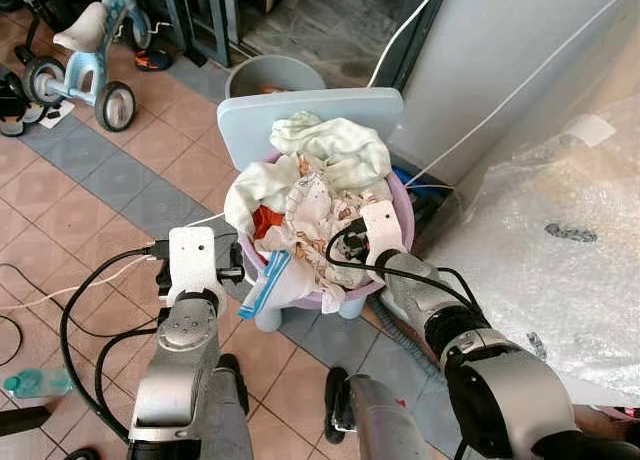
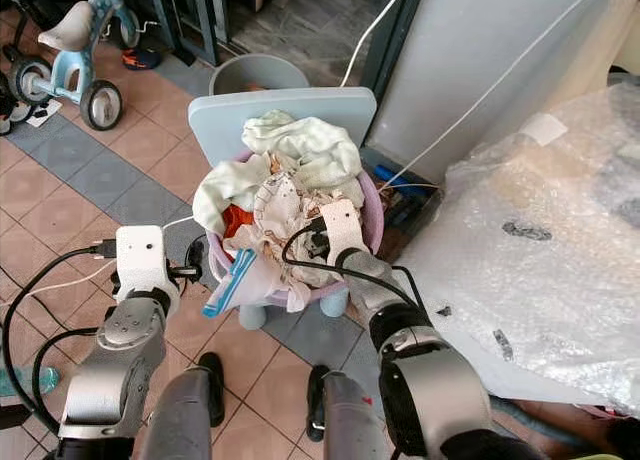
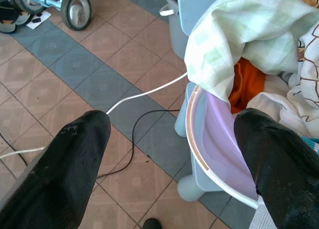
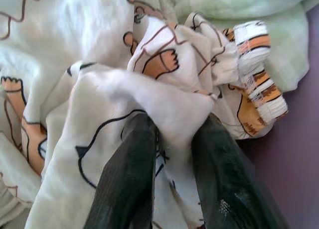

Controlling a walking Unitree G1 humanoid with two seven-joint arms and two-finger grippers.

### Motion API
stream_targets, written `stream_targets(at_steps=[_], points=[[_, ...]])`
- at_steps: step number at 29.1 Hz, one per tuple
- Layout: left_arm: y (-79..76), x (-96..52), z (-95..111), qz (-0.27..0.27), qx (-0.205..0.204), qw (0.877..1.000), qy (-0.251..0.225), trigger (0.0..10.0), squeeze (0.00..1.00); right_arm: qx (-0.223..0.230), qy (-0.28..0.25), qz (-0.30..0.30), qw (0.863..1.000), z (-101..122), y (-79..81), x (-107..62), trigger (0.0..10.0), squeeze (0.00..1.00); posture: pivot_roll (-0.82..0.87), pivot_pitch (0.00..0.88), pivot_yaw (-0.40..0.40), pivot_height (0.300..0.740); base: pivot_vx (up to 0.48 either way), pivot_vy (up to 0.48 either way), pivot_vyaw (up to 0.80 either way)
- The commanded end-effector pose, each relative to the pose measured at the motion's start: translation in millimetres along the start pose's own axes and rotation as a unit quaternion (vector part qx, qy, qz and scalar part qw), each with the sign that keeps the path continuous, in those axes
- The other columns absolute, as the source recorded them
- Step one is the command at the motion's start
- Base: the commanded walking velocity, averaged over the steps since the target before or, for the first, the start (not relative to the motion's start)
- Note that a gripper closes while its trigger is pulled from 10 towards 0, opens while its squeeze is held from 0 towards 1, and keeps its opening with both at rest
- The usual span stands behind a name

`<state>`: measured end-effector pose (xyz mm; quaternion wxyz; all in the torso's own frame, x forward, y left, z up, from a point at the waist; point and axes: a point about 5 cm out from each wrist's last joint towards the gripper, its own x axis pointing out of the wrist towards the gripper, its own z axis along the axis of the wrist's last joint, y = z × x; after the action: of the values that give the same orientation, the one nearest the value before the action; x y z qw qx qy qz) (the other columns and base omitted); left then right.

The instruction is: Clothes washing

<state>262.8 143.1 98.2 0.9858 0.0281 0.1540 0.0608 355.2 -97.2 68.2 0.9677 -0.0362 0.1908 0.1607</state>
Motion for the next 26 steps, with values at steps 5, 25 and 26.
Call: stream_targets(at_steps=[5, 25, 26], points=[[-7.4, 13.8, 2, -0.017, 0.008, 1.0, -0.016, 10.0, 0.0, 0.042, -0.078, -0.034, 0.995, 31, -19.3, -1.4, 0.0, 0.0, 0.07, 0.067, -0.078, 0.74, 0.0, 0.0, 0.0], [-16.2, 15.1, -11, -0.058, 0.02, 0.998, -0.013, 10.0, 0.0, -0.177, 0.023, 0.052, 0.983, -42, -15.1, -23.1, 10.0, 1.0, 0.05, 0.064, -0.035, 0.74, 0.0, 0.0, 0.0], [-17.3, 11.2, -14, -0.066, 0.022, 0.998, -0.01, 10.0, 0.0, -0.176, 0.013, 0.052, 0.983, -39, -12.6, -22.1, 10.0, 1.0, 0.05, 0.082, -0.035, 0.74, 0.0, 0.0, 0.0]])
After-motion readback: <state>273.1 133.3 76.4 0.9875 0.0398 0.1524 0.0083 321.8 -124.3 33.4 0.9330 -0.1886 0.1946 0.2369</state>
